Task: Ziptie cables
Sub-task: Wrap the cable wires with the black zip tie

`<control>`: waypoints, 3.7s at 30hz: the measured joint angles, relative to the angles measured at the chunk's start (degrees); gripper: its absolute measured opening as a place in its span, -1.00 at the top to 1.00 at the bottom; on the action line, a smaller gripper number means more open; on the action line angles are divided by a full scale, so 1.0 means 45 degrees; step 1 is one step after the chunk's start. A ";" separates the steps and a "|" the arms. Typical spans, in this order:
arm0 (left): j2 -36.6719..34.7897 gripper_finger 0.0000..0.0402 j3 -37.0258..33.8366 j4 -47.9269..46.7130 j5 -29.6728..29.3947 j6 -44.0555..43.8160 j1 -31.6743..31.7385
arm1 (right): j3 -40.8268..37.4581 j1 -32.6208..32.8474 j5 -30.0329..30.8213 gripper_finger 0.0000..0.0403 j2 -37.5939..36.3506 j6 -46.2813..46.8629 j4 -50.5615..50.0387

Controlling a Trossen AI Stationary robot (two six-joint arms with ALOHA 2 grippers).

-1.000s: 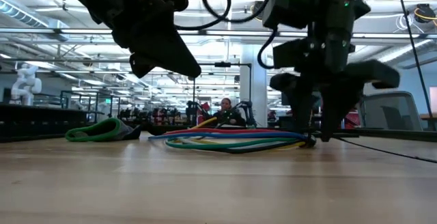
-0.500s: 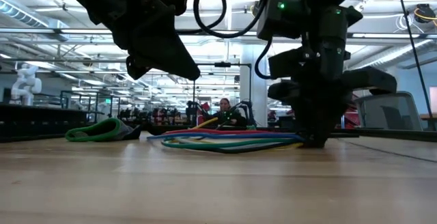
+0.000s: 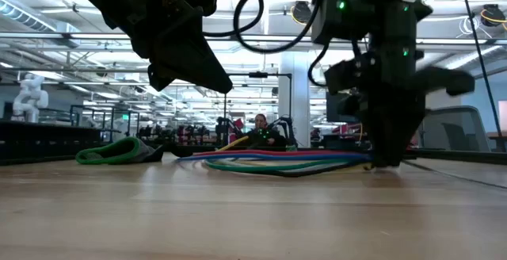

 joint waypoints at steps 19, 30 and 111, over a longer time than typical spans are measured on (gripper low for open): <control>0.0000 0.98 -0.0010 0.5787 -0.0212 0.2220 0.2180 | 0.2373 0.1073 0.1112 0.92 -0.3594 0.2071 -0.3273; 0.0099 0.98 0.1769 0.6821 0.2514 0.2838 0.4222 | 0.2727 0.1415 0.2406 0.92 -0.3402 0.1953 -0.1762; 0.0209 0.98 0.1982 -0.2151 0.6222 0.3536 0.3401 | -0.0575 0.0375 0.2229 0.67 -0.2432 -0.2231 0.0630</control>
